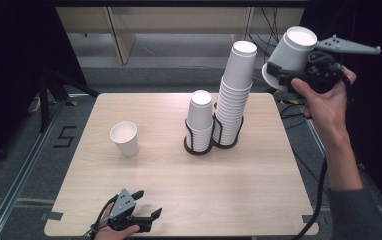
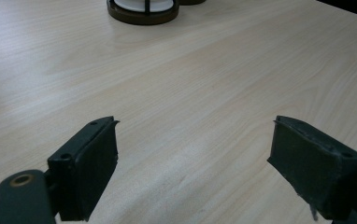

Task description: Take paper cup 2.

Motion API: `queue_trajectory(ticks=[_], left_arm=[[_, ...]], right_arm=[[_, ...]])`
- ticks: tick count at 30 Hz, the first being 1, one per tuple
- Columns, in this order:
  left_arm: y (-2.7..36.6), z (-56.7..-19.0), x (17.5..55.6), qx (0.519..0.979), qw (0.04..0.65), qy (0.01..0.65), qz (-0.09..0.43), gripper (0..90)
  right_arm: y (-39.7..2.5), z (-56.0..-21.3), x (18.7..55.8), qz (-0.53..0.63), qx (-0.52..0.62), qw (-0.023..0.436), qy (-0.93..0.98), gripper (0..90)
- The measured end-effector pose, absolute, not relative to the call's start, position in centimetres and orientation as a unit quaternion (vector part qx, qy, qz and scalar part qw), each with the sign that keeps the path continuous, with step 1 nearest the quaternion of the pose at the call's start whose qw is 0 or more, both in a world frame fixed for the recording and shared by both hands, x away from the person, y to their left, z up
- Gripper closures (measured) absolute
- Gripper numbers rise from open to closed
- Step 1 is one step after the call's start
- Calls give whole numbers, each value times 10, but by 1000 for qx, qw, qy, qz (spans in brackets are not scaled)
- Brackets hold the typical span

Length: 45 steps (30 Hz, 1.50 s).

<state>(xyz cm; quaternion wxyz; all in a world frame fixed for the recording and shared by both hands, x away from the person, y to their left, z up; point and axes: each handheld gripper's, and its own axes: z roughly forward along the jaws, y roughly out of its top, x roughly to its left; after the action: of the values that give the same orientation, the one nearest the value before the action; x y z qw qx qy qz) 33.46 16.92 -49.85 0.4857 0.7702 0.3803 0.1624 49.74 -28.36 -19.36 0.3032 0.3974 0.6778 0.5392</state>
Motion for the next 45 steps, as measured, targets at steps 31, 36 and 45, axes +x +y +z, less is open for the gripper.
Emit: queue_trajectory(ticks=[31, 36, 45], left_arm=[[162, -496, 339, 753, 506, 376, 188, 144], [160, -495, 340, 750, 508, 374, 197, 144], [153, -496, 344, 752, 511, 363, 206, 144]], right_arm=[[-215, -340, 434, 566, 324, 188, 734, 148], [-207, -353, 434, 565, 324, 180, 737, 148], [-186, -379, 433, 562, 306, 157, 752, 147]])
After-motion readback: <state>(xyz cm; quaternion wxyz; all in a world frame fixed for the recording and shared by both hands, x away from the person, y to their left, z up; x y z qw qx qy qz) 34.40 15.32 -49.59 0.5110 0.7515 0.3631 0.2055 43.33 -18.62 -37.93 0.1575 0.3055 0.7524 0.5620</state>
